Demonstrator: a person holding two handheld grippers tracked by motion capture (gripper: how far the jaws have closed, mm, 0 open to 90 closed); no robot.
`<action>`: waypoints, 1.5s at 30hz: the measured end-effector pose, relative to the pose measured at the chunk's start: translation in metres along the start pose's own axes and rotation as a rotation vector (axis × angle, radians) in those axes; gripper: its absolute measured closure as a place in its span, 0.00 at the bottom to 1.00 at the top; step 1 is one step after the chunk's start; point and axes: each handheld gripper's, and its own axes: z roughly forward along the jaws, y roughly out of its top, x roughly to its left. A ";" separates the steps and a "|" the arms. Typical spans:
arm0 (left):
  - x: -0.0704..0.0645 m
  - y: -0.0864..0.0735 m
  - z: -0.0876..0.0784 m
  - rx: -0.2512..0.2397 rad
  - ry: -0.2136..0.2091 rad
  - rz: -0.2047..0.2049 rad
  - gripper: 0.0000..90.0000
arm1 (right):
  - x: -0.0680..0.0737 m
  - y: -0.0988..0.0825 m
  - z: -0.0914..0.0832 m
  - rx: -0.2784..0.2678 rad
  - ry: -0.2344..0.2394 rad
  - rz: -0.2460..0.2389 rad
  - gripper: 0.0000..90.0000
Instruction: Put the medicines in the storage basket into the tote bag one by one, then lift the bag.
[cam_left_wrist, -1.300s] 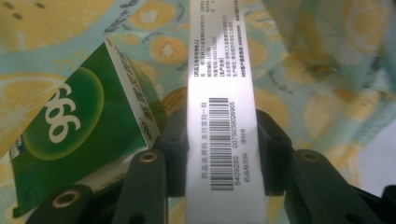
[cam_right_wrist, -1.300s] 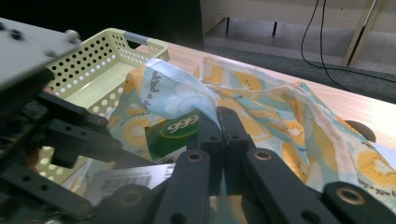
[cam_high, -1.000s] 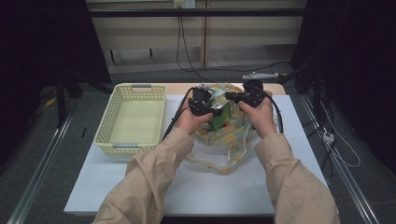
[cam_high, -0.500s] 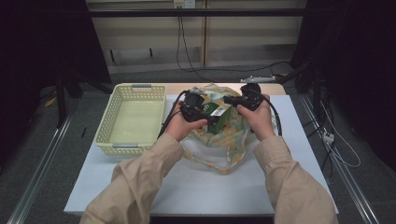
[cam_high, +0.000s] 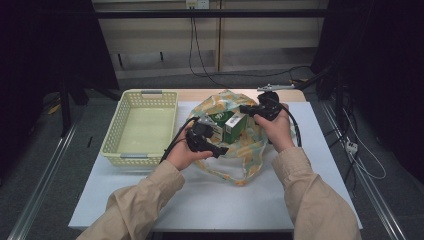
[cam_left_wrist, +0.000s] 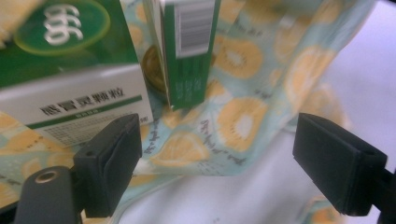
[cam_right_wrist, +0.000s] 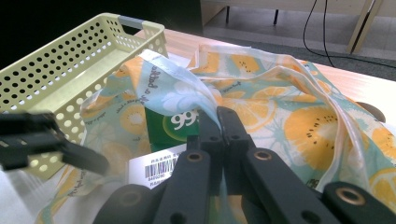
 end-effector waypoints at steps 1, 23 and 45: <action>0.000 -0.002 0.004 0.001 -0.013 0.003 0.17 | 0.000 0.000 0.000 0.001 0.002 0.004 1.00; 0.002 -0.015 0.028 0.086 -0.009 0.017 1.00 | -0.004 0.000 -0.003 0.002 0.006 0.010 1.00; 0.009 0.139 -0.093 -0.191 0.163 0.038 1.00 | -0.018 0.049 -0.046 -0.070 -0.043 -0.008 1.00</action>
